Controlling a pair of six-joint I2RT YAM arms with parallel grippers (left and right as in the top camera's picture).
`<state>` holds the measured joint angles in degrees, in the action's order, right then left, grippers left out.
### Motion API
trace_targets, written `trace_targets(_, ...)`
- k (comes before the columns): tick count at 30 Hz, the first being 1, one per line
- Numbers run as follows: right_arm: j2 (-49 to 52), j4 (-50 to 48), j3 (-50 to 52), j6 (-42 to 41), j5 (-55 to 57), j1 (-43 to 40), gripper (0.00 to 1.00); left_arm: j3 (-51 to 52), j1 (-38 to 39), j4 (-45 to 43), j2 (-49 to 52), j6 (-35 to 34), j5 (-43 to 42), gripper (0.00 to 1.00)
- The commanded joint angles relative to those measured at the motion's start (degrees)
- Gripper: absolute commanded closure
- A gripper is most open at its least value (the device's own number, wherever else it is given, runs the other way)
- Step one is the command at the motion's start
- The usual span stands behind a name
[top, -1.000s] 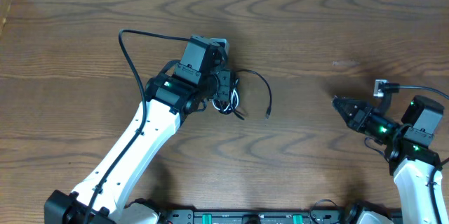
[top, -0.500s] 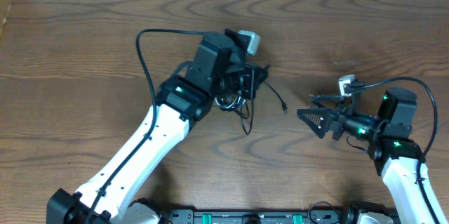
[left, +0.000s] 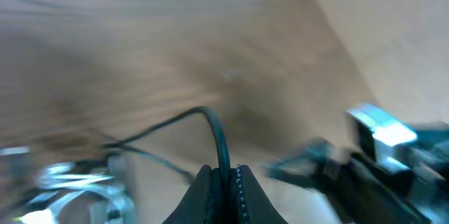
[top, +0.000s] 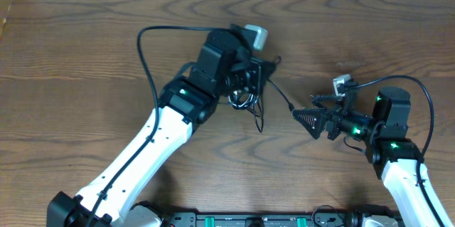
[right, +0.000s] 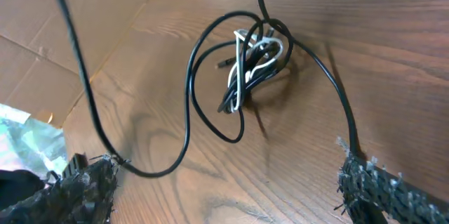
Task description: Untangle cables
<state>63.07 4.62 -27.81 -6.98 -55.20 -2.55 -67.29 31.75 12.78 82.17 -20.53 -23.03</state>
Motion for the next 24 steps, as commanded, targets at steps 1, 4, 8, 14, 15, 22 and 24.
trace_targets(1, 0.0, -0.1, -0.6, -0.3, 0.7, 0.5, 0.01, -1.2, -2.8, 2.5, -1.4, 1.0, 18.3, 0.87)
trace_targets(4, 0.0, -0.1, -0.6, -0.3, 0.7, 0.5, 0.01, -1.2, -3.9, 6.3, -1.3, 1.0, 26.8, 0.63)
trace_targets(8, 0.0, -0.1, -0.6, -0.3, 0.7, 0.5, 0.01, -1.2, -5.0, 14.2, -1.2, 1.0, 30.6, 0.43)
trace_targets(14, 0.0, -0.1, -0.6, -0.3, 0.7, 0.5, 0.01, -1.2, -5.0, 22.4, -0.7, 1.0, 30.3, 0.22)
trace_targets(15, 0.0, -0.1, -0.6, -0.3, 0.7, 0.5, 0.01, -1.2, -5.0, 24.0, -0.7, 1.0, 30.1, 0.21)
trace_targets(22, 0.0, -0.5, -0.6, 2.2, 1.4, 3.4, 0.01, -1.2, -5.0, 23.3, -0.7, 2.5, 30.2, 0.21)
trace_targets(24, 0.1, -1.2, -0.6, 2.6, 2.7, 5.4, 0.01, -1.2, -5.0, 22.9, -0.7, 2.5, 30.2, 0.2)
